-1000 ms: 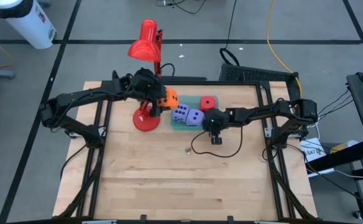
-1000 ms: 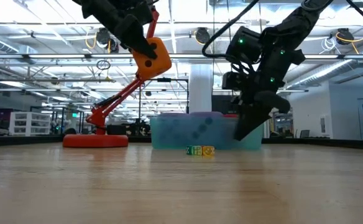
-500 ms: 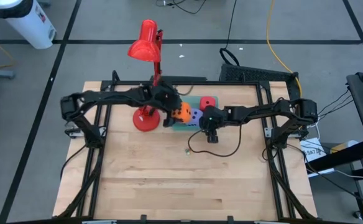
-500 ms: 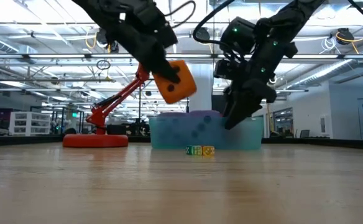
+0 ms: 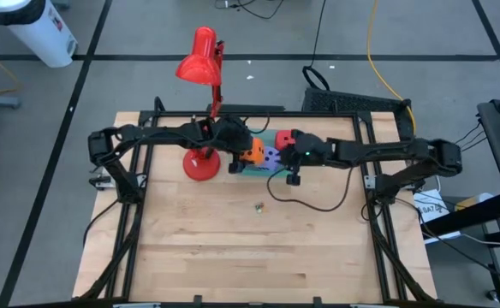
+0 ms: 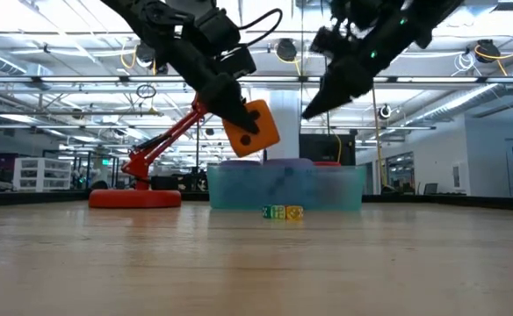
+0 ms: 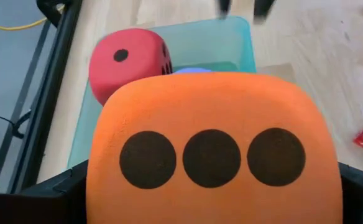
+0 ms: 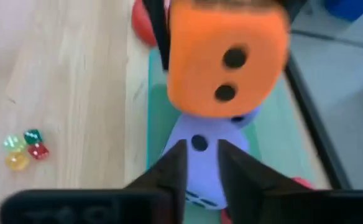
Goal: Pick & Place Dice
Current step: Put the large orange die into the blue bin
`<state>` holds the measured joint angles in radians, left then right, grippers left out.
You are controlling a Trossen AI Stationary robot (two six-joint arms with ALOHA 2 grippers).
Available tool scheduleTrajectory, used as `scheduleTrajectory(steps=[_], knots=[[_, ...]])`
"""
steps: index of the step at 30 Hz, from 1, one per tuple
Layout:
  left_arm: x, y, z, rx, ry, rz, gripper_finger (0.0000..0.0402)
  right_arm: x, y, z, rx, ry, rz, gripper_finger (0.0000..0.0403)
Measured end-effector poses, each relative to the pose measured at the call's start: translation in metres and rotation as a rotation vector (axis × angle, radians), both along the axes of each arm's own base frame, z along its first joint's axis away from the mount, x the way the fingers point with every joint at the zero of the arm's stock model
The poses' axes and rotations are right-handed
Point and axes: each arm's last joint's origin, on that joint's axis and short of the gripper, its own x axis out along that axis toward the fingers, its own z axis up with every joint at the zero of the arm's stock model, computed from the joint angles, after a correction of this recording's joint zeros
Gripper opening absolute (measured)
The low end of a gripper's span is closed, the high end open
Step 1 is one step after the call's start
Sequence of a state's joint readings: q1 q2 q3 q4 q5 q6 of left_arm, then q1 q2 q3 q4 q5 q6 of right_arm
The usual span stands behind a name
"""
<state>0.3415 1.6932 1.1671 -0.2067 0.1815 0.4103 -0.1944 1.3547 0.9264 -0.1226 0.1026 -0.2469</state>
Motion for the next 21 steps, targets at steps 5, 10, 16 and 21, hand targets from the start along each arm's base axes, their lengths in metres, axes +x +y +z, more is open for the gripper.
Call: scheduleTrajectory(steps=[5,10,16,21], knots=[[0.003,0.0,0.003,0.008,-0.043,0.003,0.04,0.0,0.0,0.019,-0.087,-0.13,0.038,0.0008],[0.005,0.002,0.006,0.018,-0.083,0.008,0.04,0.007,-0.003,0.034,-0.195,-0.273,0.068,0.0002],[0.008,0.002,0.01,0.005,-0.132,-0.005,0.04,0.026,-0.008,0.037,-0.182,-0.294,0.159,0.0001],[0.008,0.002,0.011,-0.004,-0.14,0.0,0.04,0.05,-0.013,0.027,-0.204,-0.229,0.187,0.0]])
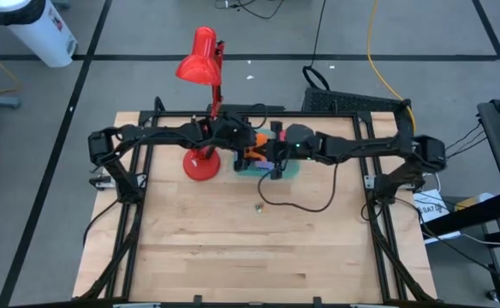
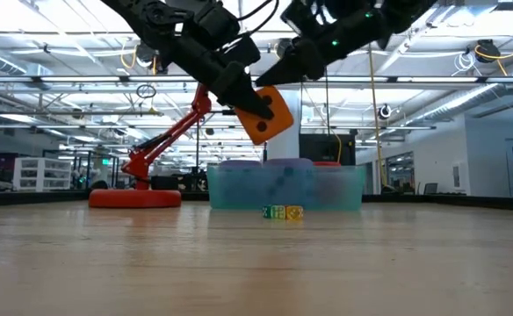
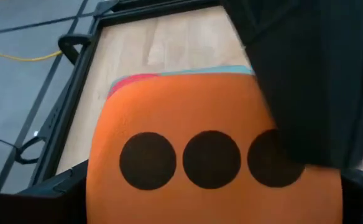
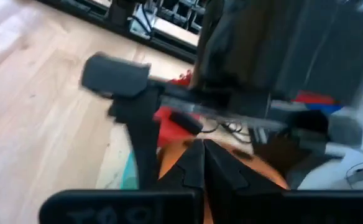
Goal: Pick & Place Dice
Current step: Put the large orange die into the blue bin
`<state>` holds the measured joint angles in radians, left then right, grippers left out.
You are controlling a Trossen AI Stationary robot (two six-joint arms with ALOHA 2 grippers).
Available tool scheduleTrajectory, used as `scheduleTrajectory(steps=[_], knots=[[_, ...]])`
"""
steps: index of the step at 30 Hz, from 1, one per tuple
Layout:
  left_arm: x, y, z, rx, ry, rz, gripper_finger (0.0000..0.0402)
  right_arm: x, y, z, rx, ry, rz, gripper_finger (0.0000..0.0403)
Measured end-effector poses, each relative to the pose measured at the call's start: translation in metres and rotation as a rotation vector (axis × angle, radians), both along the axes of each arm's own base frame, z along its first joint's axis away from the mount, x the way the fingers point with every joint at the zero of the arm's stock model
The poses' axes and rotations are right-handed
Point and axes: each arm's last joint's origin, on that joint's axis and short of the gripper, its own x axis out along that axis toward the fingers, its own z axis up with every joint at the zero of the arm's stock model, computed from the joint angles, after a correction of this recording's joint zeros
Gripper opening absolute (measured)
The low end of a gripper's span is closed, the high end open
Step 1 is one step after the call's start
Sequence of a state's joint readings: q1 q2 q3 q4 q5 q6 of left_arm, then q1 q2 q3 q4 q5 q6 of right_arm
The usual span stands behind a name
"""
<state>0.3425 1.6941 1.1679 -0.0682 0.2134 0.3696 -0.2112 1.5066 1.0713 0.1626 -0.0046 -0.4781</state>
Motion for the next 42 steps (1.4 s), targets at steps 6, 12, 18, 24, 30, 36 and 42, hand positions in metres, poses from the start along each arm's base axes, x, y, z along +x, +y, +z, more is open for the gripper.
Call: scheduleTrajectory(steps=[6,12,18,24,30,36,42], knots=[[-0.001,0.002,-0.001,-0.006,0.011,0.005,0.04,0.01,-0.001,0.008,-0.027,-0.006,0.011,0.0],[0.005,-0.007,0.003,0.047,-0.023,-0.044,0.04,0.008,-0.015,0.004,0.037,0.024,0.007,0.0],[0.007,-0.008,0.009,0.093,0.039,-0.027,0.04,0.015,-0.028,-0.02,0.088,0.1,-0.027,0.0],[0.006,-0.007,0.008,0.08,0.039,-0.063,0.04,0.018,-0.03,-0.03,0.12,0.125,-0.004,0.0],[0.006,-0.005,0.011,0.084,0.033,-0.066,0.04,0.012,-0.032,-0.04,0.18,0.226,-0.031,0.0],[0.003,-0.004,0.012,0.104,0.055,-0.038,0.04,0.005,-0.034,-0.049,0.241,0.32,-0.072,0.0],[-0.001,-0.004,0.015,0.13,0.081,-0.009,0.04,0.001,-0.032,-0.052,0.242,0.37,-0.117,0.0]])
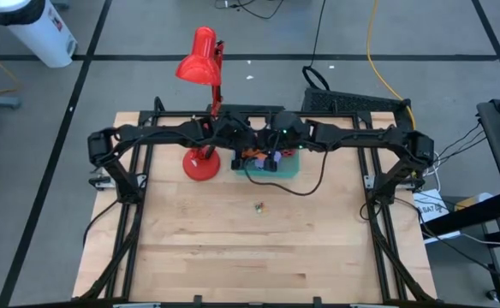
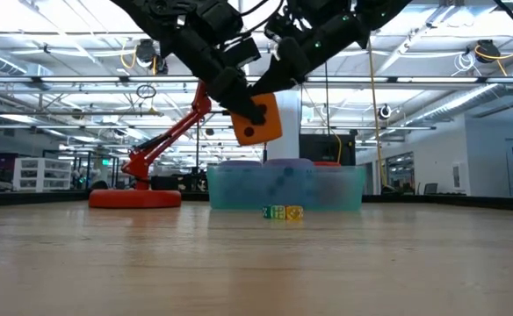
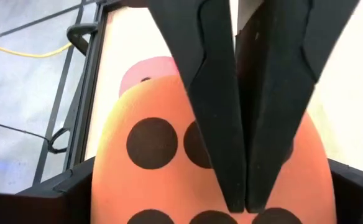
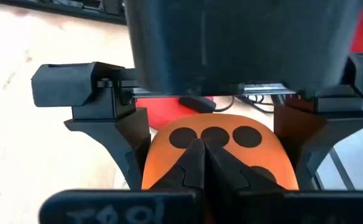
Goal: Pick & Place Dice
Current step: Put the large orange die into the blue bin
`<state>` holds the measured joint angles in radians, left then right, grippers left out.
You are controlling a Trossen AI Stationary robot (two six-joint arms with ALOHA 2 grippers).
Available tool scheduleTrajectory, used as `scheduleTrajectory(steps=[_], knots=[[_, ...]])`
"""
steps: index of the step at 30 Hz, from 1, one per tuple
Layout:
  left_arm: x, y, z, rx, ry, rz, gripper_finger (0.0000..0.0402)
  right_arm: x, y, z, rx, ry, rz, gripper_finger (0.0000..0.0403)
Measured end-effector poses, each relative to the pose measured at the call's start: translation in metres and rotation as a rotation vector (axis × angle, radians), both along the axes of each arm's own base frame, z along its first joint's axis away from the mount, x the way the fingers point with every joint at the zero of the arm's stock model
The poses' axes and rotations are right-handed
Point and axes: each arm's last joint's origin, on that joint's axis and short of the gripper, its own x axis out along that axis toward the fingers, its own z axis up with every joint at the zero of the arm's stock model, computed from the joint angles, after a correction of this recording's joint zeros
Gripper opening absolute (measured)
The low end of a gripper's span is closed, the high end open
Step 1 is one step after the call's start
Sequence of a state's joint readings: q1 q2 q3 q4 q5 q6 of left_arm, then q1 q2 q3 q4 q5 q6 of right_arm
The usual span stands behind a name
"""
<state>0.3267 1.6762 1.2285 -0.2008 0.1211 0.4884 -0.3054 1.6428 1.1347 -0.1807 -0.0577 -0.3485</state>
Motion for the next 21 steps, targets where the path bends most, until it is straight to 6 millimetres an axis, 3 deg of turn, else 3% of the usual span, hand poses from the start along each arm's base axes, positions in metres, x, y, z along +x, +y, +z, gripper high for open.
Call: scheduleTrajectory(steps=[9,18,21], knots=[[-0.004,-0.003,0.007,0.004,-0.007,-0.002,0.04,0.0,0.007,-0.004,0.034,0.015,-0.02,0.0],[-0.008,-0.003,0.003,-0.001,0.049,0.009,0.04,-0.013,0.009,-0.026,0.092,0.113,-0.077,0.0],[-0.011,-0.005,0.039,0.028,-0.119,-0.003,0.04,-0.015,0.007,-0.034,0.092,0.127,-0.086,0.0]])
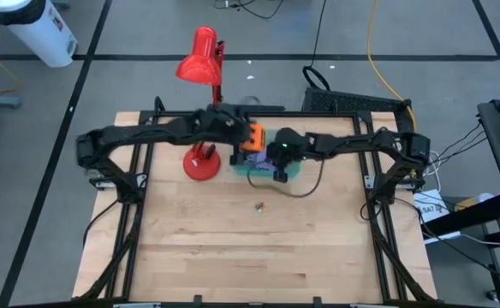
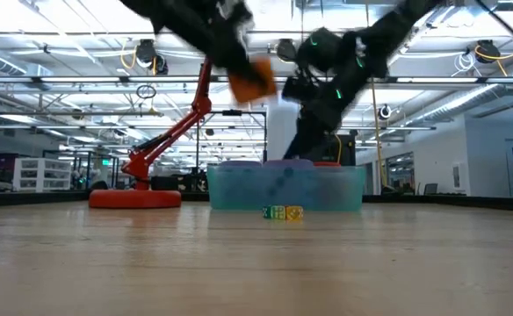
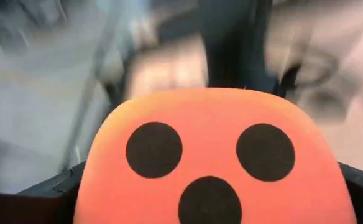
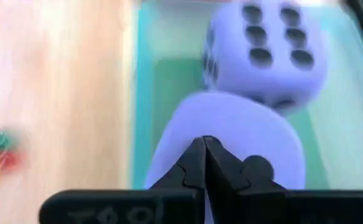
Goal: Pick & Place Dice
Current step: Put the large orange die into the blue bin
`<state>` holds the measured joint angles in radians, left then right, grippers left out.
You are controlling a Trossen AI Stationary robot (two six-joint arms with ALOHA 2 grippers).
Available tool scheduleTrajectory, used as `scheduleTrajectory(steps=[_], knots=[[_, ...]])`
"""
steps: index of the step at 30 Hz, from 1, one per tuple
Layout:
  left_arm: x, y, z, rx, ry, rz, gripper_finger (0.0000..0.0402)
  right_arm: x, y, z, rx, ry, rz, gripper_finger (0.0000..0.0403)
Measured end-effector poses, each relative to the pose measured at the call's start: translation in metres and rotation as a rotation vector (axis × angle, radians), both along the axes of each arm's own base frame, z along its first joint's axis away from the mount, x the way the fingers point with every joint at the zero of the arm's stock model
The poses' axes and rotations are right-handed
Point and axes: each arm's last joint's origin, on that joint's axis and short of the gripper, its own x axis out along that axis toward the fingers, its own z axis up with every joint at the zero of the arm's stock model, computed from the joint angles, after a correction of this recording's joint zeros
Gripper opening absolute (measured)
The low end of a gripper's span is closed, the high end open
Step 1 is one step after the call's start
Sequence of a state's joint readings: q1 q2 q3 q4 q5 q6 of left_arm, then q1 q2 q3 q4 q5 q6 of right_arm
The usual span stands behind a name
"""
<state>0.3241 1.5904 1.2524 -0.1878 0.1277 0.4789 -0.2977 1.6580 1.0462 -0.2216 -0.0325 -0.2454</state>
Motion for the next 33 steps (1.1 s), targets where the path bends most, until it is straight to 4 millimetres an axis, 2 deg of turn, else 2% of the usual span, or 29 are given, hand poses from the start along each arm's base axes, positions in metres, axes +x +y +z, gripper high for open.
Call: scheduleTrajectory(steps=[2,3,7,10,15,18,21,26,33], knots=[[0.0,-0.001,0.013,-0.013,-0.056,-0.03,0.04,-0.003,0.002,-0.001,0.017,0.019,0.007,0.0],[0.001,-0.001,0.013,-0.019,-0.053,-0.035,0.04,-0.003,0.002,-0.001,0.01,0.0,0.007,0.0],[0.0,0.0,-0.008,-0.057,0.071,-0.016,0.04,-0.002,0.004,0.0,0.015,-0.021,0.003,0.0],[-0.001,0.002,0.005,-0.041,0.007,-0.007,0.04,0.0,0.004,0.001,-0.004,-0.031,0.015,0.0],[-0.001,0.005,-0.006,-0.086,0.056,0.028,0.04,0.003,0.004,0.003,-0.027,-0.065,0.016,0.0],[-0.001,0.005,0.003,-0.089,0.0,0.02,0.04,0.003,0.004,0.006,-0.033,-0.08,0.014,0.0],[-0.003,0.01,-0.002,-0.156,0.017,0.035,0.04,0.002,0.005,0.01,-0.035,-0.09,0.015,0.0],[-0.008,0.015,-0.005,-0.256,0.042,0.025,0.04,-0.003,0.008,0.025,-0.052,-0.136,0.02,0.0],[-0.009,0.014,-0.012,-0.299,0.051,0.02,0.04,-0.008,0.019,0.055,-0.089,-0.263,0.054,0.0]])
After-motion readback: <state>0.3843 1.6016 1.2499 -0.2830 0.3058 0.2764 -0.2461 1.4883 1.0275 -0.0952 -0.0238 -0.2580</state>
